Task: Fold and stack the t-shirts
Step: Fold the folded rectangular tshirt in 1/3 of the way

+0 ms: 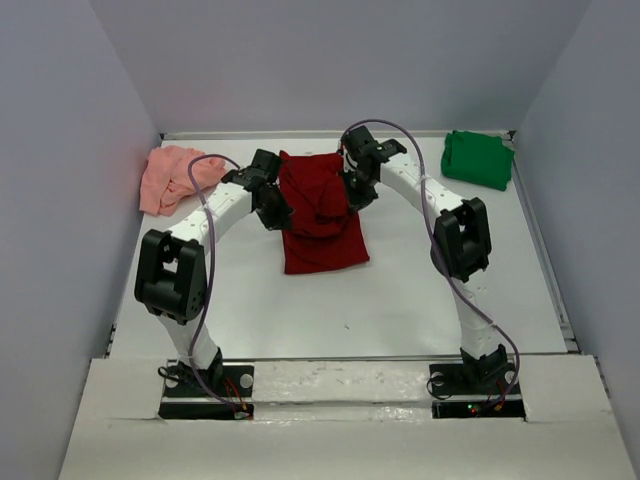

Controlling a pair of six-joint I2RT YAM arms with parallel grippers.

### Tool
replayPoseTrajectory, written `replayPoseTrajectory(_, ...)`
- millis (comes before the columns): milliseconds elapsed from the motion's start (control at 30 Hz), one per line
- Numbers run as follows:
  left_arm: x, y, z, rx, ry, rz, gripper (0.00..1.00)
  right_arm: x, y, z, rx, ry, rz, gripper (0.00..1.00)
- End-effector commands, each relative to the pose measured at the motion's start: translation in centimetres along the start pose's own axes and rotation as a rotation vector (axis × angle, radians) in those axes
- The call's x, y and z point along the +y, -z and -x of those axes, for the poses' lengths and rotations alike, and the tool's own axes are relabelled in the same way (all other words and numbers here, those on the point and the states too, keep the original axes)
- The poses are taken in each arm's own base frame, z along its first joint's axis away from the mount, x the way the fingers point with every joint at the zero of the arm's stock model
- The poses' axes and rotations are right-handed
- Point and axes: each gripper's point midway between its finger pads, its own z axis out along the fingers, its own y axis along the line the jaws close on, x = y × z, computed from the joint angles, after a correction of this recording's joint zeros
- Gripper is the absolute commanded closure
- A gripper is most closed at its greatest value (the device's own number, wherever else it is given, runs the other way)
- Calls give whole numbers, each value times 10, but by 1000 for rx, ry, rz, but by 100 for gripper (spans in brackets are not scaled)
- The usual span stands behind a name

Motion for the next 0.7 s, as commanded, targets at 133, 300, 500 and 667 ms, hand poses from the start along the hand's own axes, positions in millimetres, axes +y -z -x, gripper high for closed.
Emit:
replayPoseTrajectory(133,-5,4,21,-33,-22,-45,100,0,7,6,-11,11,23,98)
replayPoseTrajectory(300,3,1,26,-37,-18,-37,100,-5,0,11,-14,4,21,87)
replayPoseTrajectory(500,6,-23,41,-24,-46,-21,100,-10,-7,25,-31,10,9,74)
replayPoseTrajectory(667,0,-37,53,-6,-69,-37,100,-23,-3,40,-63,10,-21,58)
